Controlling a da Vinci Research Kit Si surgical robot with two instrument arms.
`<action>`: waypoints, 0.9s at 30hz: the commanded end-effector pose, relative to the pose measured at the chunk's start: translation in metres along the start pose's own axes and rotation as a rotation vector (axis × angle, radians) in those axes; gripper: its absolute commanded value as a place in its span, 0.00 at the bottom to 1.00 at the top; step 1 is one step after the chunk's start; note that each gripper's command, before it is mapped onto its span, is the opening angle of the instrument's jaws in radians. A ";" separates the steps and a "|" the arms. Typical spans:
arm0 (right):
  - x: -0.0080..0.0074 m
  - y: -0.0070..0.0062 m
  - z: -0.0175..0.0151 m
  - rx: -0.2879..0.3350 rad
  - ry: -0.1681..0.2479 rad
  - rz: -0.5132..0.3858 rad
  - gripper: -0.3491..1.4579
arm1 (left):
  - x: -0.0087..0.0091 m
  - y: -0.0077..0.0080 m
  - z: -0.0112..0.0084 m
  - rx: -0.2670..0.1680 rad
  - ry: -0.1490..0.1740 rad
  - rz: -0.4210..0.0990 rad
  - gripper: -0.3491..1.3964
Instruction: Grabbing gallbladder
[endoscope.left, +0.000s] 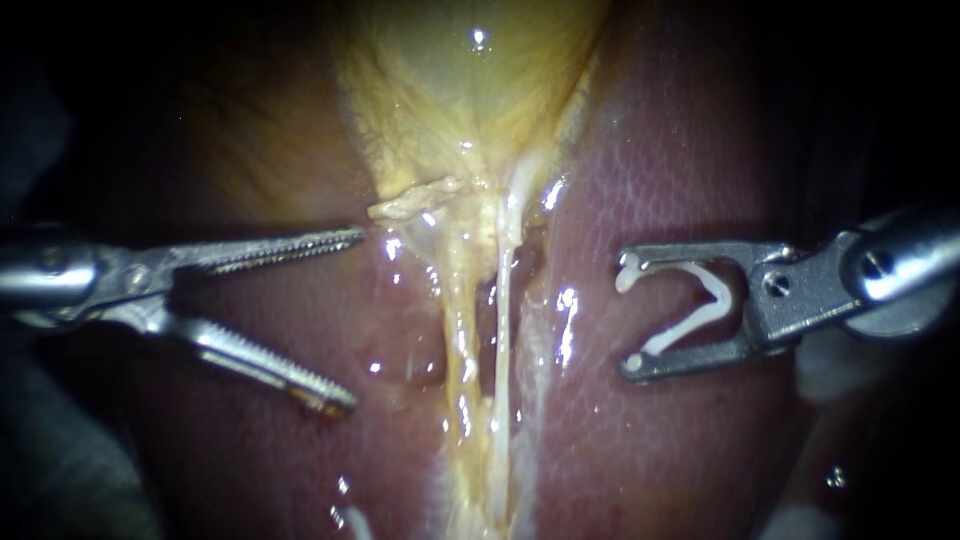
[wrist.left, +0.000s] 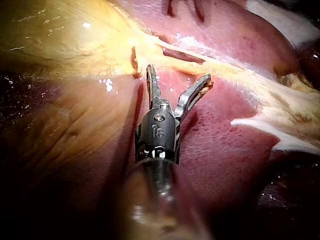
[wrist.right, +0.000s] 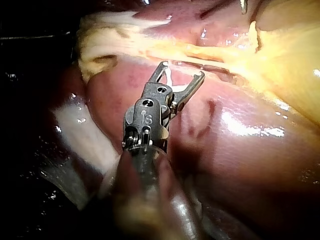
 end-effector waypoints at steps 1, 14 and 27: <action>0.0000 0.0000 0.0000 0.000 0.000 0.000 0.47 | 0.0001 0.0000 0.0000 0.000 0.000 0.000 0.68; 0.0001 0.0000 0.0001 0.000 0.000 0.000 0.47 | 0.0049 -0.0050 0.0005 -0.004 -0.016 -0.104 0.75; 0.0001 0.0000 0.0001 0.000 0.000 0.000 0.47 | 0.0040 -0.0087 0.0056 0.008 -0.059 -0.177 0.64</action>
